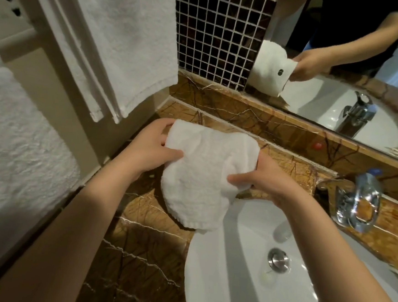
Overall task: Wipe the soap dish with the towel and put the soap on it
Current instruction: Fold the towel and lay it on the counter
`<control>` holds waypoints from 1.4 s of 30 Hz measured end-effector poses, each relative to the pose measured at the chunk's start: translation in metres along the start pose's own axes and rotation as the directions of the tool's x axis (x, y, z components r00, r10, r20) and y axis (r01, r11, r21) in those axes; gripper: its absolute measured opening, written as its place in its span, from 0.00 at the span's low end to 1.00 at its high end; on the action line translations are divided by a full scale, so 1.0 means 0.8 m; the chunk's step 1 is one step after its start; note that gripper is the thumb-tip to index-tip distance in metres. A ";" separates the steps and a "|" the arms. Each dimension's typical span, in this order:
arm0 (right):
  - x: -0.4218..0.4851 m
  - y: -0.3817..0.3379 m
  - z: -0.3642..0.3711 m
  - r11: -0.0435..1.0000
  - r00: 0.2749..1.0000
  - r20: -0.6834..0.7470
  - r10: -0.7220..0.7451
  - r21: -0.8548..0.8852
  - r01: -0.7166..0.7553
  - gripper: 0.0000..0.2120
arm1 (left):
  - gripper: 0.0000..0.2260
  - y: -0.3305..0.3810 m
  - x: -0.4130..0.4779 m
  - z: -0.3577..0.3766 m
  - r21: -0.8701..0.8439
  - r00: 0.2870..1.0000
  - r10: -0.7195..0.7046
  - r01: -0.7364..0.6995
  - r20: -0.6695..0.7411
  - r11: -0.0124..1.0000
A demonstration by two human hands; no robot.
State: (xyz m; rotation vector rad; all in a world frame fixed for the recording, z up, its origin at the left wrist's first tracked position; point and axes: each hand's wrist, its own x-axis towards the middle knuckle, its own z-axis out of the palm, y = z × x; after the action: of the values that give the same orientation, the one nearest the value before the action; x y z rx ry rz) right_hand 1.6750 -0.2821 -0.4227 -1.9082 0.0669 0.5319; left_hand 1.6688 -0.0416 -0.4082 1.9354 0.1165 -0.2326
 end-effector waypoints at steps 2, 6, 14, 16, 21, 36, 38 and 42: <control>0.000 -0.008 -0.008 0.999 0.992 -0.125 -0.008 -0.051 0.001 0.17 | 0.32 0.004 -0.001 0.002 -0.039 0.998 0.032 -0.034 -0.049 0.999; -0.006 -0.036 -0.025 0.995 0.955 -0.287 -0.071 0.041 0.086 0.09 | 0.24 0.031 -0.002 0.002 -0.016 0.959 0.158 -0.166 -0.235 0.986; -0.039 -0.068 -0.021 0.880 0.858 -0.406 -0.315 0.213 0.424 0.13 | 0.24 0.084 -0.019 -0.026 0.035 0.827 0.420 -0.440 -0.375 0.897; -0.035 -0.040 0.003 0.929 0.908 -0.355 -0.224 0.205 0.309 0.13 | 0.24 0.051 -0.023 -0.026 -0.009 0.900 0.307 -0.325 -0.308 0.946; -0.034 0.047 0.076 0.981 0.988 -0.071 0.134 0.149 -0.123 0.07 | 0.20 -0.072 -0.043 -0.008 0.143 0.986 0.026 -0.003 -0.165 0.990; 0.018 0.046 0.088 0.940 0.910 -0.404 0.089 0.336 0.057 0.04 | 0.15 -0.077 0.008 -0.014 -0.184 0.968 0.034 -0.081 -0.249 0.980; 0.023 0.049 0.087 0.946 0.852 -0.522 0.034 0.292 0.141 0.08 | 0.15 -0.077 0.024 -0.005 -0.190 0.960 0.046 -0.101 -0.275 0.977; 0.031 0.071 0.088 0.997 0.857 -0.511 0.064 0.069 -0.033 0.04 | 0.14 -0.092 0.048 0.012 0.257 0.975 0.013 0.045 -0.221 0.966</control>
State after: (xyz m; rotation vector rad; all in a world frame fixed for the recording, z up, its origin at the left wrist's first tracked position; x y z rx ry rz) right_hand 1.6574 -0.2366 -0.5028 -1.9486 0.4747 0.0360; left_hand 1.6912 -0.0243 -0.4866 2.2198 0.2595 -0.0424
